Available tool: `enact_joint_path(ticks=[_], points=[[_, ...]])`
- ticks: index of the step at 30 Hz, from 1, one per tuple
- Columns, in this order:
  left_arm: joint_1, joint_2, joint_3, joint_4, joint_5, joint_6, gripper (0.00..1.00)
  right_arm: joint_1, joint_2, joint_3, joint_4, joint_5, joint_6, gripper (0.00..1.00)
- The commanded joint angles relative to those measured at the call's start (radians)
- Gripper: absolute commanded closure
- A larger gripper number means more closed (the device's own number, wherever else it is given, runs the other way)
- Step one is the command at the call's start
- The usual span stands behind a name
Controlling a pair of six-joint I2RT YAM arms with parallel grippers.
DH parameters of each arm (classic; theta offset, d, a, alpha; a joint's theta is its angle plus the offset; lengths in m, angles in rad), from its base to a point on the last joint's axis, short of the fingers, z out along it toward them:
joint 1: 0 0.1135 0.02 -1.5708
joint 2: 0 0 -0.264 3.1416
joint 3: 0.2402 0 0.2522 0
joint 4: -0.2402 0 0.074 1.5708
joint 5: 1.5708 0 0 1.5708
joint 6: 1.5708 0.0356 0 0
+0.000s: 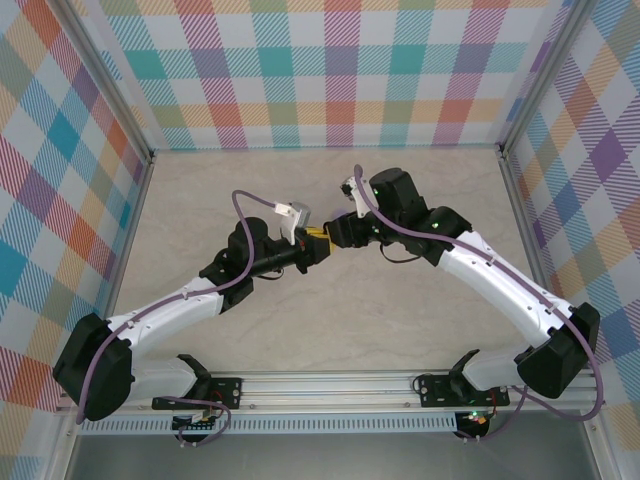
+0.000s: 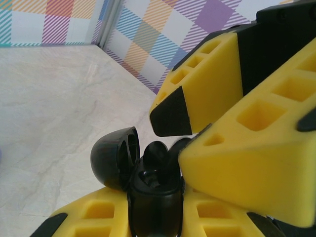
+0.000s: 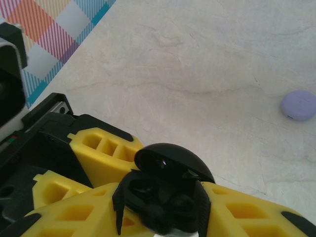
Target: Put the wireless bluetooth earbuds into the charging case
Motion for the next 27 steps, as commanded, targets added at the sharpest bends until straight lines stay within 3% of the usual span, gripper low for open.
enact_joint_path(ticks=[1,19,27], points=[[-0.008,-0.020,0.004,0.025,0.025,0.023,0.95,0.009,-0.012,0.043,0.009,-0.025,0.023,0.55],[-0.008,-0.027,-0.004,0.023,0.021,0.051,0.96,0.009,-0.064,0.046,0.009,0.035,0.049,0.53],[-0.007,-0.046,-0.013,0.035,0.028,0.086,0.96,0.005,-0.097,0.071,-0.076,0.178,0.063,0.58]])
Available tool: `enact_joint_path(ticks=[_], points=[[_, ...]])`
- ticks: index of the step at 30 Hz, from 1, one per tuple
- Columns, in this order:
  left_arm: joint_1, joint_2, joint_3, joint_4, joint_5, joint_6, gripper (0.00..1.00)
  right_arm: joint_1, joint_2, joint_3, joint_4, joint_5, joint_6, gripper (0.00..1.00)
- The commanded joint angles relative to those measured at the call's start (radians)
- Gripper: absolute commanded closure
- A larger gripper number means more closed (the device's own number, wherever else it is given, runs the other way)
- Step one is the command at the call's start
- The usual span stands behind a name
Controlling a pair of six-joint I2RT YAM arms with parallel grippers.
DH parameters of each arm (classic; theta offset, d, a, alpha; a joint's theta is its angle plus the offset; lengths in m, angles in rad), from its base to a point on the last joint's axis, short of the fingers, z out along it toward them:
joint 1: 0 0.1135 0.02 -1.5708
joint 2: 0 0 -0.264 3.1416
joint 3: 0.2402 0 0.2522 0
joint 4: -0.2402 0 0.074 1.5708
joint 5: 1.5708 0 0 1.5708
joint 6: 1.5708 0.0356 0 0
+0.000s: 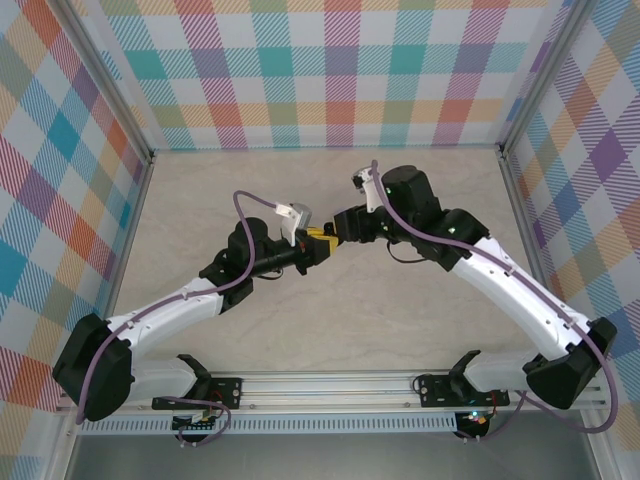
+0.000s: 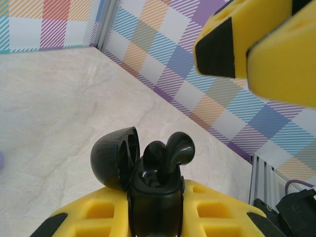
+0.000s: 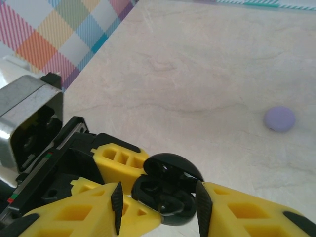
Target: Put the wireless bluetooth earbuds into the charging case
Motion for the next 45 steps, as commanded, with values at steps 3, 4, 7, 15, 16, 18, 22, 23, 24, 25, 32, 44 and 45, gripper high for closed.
enact_joint_path(ticks=[3,4,7,15,16,18,22,23,24,25,32,44,45], points=[[-0.008,-0.063,-0.023,0.050,0.015,0.057,0.96,-0.015,-0.020,0.064,-0.109,0.085,-0.012,0.63],[-0.007,-0.070,-0.028,0.052,0.014,0.065,0.96,-0.021,-0.019,0.072,-0.128,0.087,-0.015,0.64],[-0.008,-0.097,-0.039,0.058,0.013,0.088,0.96,-0.044,-0.020,0.076,-0.160,0.081,-0.021,0.67],[-0.008,-0.154,-0.071,0.090,0.023,0.114,0.96,-0.058,-0.024,0.053,-0.163,-0.036,-0.044,0.68],[-0.008,-0.155,-0.071,0.091,0.028,0.116,0.96,-0.059,-0.024,0.048,-0.153,-0.059,-0.046,0.69],[-0.008,-0.157,-0.072,0.095,0.040,0.117,0.96,-0.058,-0.021,0.042,-0.139,-0.100,-0.050,0.68],[-0.008,-0.154,-0.070,0.105,0.054,0.114,0.96,-0.057,-0.003,0.043,-0.124,-0.158,-0.049,0.69],[-0.010,-0.155,-0.068,0.105,0.054,0.113,0.96,-0.057,0.003,0.045,-0.123,-0.171,-0.049,0.69],[-0.008,-0.154,-0.068,0.104,0.053,0.113,0.96,-0.057,0.008,0.047,-0.121,-0.179,-0.049,0.69],[-0.009,-0.155,-0.067,0.105,0.055,0.112,0.96,-0.057,0.013,0.048,-0.118,-0.191,-0.049,0.69],[-0.009,-0.150,-0.059,0.096,0.056,0.108,0.96,-0.055,0.039,0.055,-0.115,-0.242,-0.053,0.69],[-0.009,-0.126,-0.046,0.083,0.038,0.102,0.96,-0.046,0.065,0.071,-0.125,-0.285,-0.064,0.69],[-0.010,-0.125,-0.045,0.082,0.038,0.103,0.96,-0.045,0.067,0.072,-0.125,-0.289,-0.066,0.69]])
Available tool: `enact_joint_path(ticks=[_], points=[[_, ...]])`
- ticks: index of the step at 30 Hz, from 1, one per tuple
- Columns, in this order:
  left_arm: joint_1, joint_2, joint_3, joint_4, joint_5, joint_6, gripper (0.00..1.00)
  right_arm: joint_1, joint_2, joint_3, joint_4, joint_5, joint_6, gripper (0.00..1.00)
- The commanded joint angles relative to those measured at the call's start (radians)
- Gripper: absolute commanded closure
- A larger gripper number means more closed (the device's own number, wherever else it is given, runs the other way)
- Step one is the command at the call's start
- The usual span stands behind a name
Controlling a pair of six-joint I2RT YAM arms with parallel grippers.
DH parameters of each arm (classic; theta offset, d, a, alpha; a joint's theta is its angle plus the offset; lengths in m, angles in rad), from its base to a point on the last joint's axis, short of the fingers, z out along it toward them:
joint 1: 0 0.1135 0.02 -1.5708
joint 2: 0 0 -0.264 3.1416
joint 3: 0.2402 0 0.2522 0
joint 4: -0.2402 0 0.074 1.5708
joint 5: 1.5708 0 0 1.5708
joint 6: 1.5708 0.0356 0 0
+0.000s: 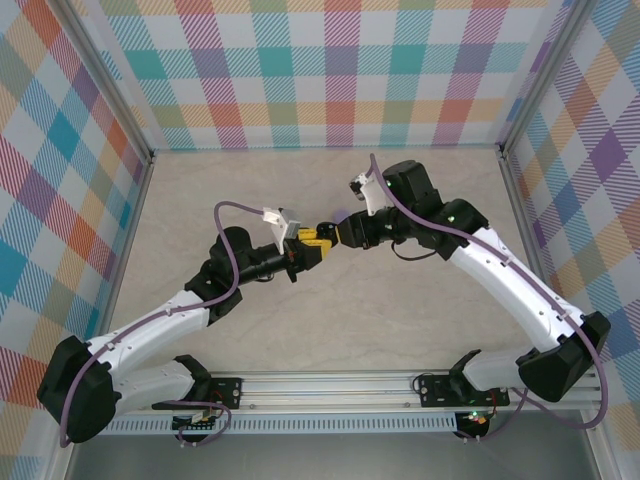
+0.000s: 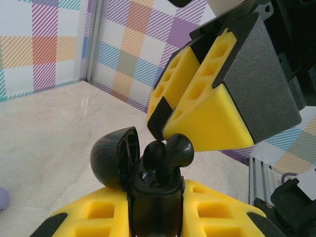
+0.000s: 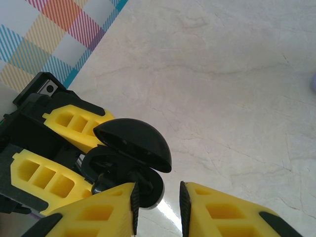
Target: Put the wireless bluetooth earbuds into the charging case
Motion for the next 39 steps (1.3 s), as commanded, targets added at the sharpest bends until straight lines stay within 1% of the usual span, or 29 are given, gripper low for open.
enact_joint_path(ticks=[1,12,21,25,29,31,34,39], points=[[-0.010,0.008,0.019,0.030,0.008,0.008,0.96,0.014,0.012,0.028,0.007,-0.042,-0.031,0.69],[-0.010,0.031,0.030,0.012,-0.004,0.004,0.96,0.032,0.030,0.046,0.005,-0.055,-0.040,0.69],[-0.010,0.036,0.041,0.010,0.004,0.005,0.96,0.037,0.035,0.053,0.000,-0.023,-0.035,0.68],[-0.010,0.033,0.044,-0.007,-0.015,0.000,0.96,0.037,0.003,0.037,0.025,0.052,-0.018,0.66],[-0.010,0.016,0.054,-0.039,-0.013,0.019,0.96,0.033,-0.036,0.013,0.034,0.219,0.027,0.65],[-0.010,0.002,0.052,-0.037,-0.013,0.022,0.96,0.018,-0.032,0.017,0.010,0.247,0.036,0.66],[-0.009,-0.007,0.057,-0.045,-0.011,0.020,0.96,-0.008,-0.029,0.009,-0.003,0.235,0.045,0.69],[-0.010,-0.017,0.074,-0.051,0.014,0.011,0.96,-0.072,-0.036,-0.036,0.036,0.125,0.048,0.72]])
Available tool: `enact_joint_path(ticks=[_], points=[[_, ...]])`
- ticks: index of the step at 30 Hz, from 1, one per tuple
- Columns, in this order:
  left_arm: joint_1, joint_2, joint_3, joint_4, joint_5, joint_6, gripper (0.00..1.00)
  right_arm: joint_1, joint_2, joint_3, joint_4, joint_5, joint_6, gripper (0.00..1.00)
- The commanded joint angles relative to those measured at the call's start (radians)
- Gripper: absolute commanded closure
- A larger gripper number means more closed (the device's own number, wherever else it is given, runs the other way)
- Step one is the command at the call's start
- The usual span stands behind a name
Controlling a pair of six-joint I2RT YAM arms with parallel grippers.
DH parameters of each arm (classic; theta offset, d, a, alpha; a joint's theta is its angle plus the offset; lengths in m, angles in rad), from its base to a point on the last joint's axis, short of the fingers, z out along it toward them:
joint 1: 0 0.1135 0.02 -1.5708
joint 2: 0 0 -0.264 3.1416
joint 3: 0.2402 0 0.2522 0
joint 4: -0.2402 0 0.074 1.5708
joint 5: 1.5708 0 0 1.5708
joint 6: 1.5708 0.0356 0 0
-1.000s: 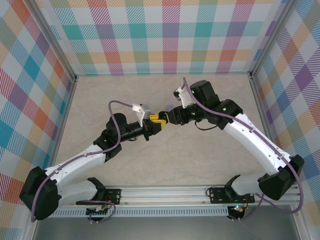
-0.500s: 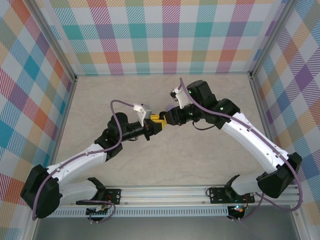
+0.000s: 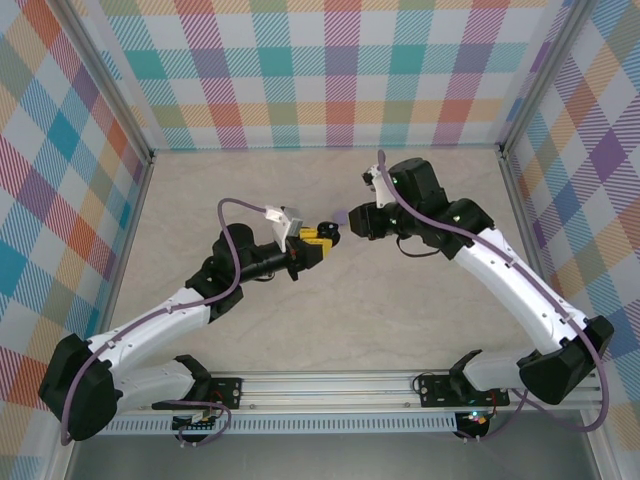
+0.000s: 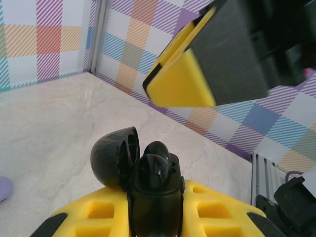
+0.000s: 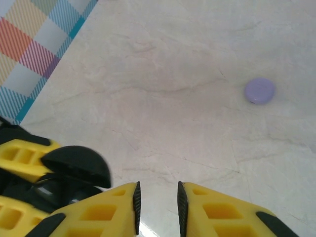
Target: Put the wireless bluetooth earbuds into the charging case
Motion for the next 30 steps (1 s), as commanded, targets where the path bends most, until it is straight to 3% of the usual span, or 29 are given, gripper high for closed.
enact_joint_path(ticks=[1,7,14,30], points=[[-0.010,-0.028,0.046,0.017,0.036,0.003,0.96,-0.038,-0.024,-0.039,0.041,-0.084,0.014,0.74],[-0.009,-0.012,0.050,0.123,0.124,-0.069,0.96,-0.115,-0.054,-0.131,0.163,-0.322,0.005,0.79],[-0.010,0.003,0.044,0.232,0.178,-0.133,0.96,-0.135,-0.085,-0.194,0.279,-0.495,0.024,0.80],[-0.010,0.017,0.039,0.234,0.198,-0.151,0.97,-0.135,-0.104,-0.222,0.421,-0.624,0.089,0.80]])
